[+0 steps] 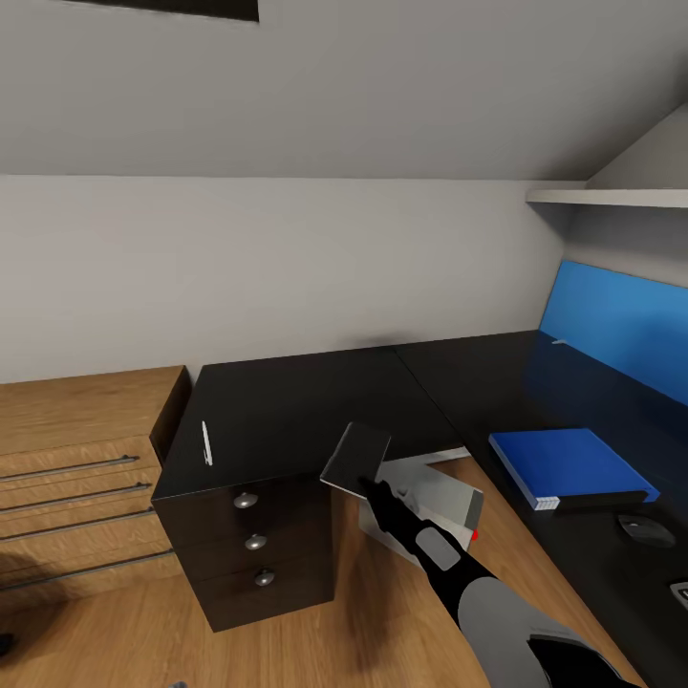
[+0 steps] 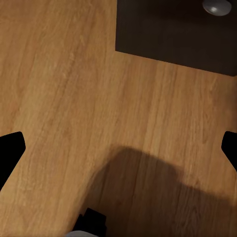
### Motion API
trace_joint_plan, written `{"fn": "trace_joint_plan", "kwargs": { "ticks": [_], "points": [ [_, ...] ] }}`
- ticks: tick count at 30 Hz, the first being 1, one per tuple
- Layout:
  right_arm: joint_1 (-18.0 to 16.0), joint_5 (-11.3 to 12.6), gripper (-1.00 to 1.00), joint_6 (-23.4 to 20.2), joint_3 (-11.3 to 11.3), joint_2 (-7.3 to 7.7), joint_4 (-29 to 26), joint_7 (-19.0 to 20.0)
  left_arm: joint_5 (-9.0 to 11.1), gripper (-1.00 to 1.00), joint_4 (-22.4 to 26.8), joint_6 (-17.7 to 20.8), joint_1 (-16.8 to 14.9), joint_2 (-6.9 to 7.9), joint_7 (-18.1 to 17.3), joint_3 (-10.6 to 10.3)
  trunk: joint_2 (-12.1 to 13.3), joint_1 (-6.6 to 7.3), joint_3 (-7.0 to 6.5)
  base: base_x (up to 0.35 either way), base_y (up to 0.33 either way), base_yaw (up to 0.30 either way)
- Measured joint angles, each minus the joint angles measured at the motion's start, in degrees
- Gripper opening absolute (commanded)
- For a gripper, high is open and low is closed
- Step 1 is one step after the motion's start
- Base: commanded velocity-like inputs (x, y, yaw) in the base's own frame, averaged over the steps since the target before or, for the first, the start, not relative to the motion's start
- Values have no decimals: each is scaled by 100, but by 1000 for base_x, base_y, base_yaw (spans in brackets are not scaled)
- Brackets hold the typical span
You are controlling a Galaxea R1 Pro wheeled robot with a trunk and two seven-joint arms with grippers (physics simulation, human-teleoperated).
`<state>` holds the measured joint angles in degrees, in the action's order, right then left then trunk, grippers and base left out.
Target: In the bedroom, organize the workspace by keeping the computer under the desk, ensuring the monitor is on the desk, placing the keyboard on the desk next to the monitor, placing the mouse on the desk next to the keyboard, moving the folder from the swivel chair onto the desk next to the mouse, stacking the notebook on top of the folder with the pen on top of the notebook, and positioning the swivel chair next to the desk.
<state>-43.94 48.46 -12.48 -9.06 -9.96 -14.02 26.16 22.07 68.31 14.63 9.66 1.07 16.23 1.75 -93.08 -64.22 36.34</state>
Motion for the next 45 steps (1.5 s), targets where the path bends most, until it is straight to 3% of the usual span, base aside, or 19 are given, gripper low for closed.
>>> {"fn": "trace_joint_plan", "kwargs": {
  "ticks": [4,22,27,40,42,45],
  "points": [
    [0,-6,-100,1,-4,0,1,-1,5,100,1,0,0,3,1,5,0,0,0,0,0,0],
    [1,-47,-100,55,18,0,-76,8,-1,100,-17,-9,0,-4,15,-8,721,395,-322,0,0,0],
    [2,-56,-100,59,3,0,-289,-14,-11,100,-295,-16,0,1,9,-11,922,504,-412,0,0,0],
    [2,-97,-100,6,-10,37,-862,-102,-12,100,-348,-18,0,-4,8,-12,1443,790,-646,0,0,0],
    [0,-88,-100,-29,-19,126,-1122,-340,-12,100,-349,-18,0,-4,11,-11,1523,834,-682,0,0,0],
    [2,-87,-100,-264,-8,308,-1553,-1046,-12,100,-349,-18,0,-4,10,-11,1644,900,-736,0,0,0]
  ]
}}
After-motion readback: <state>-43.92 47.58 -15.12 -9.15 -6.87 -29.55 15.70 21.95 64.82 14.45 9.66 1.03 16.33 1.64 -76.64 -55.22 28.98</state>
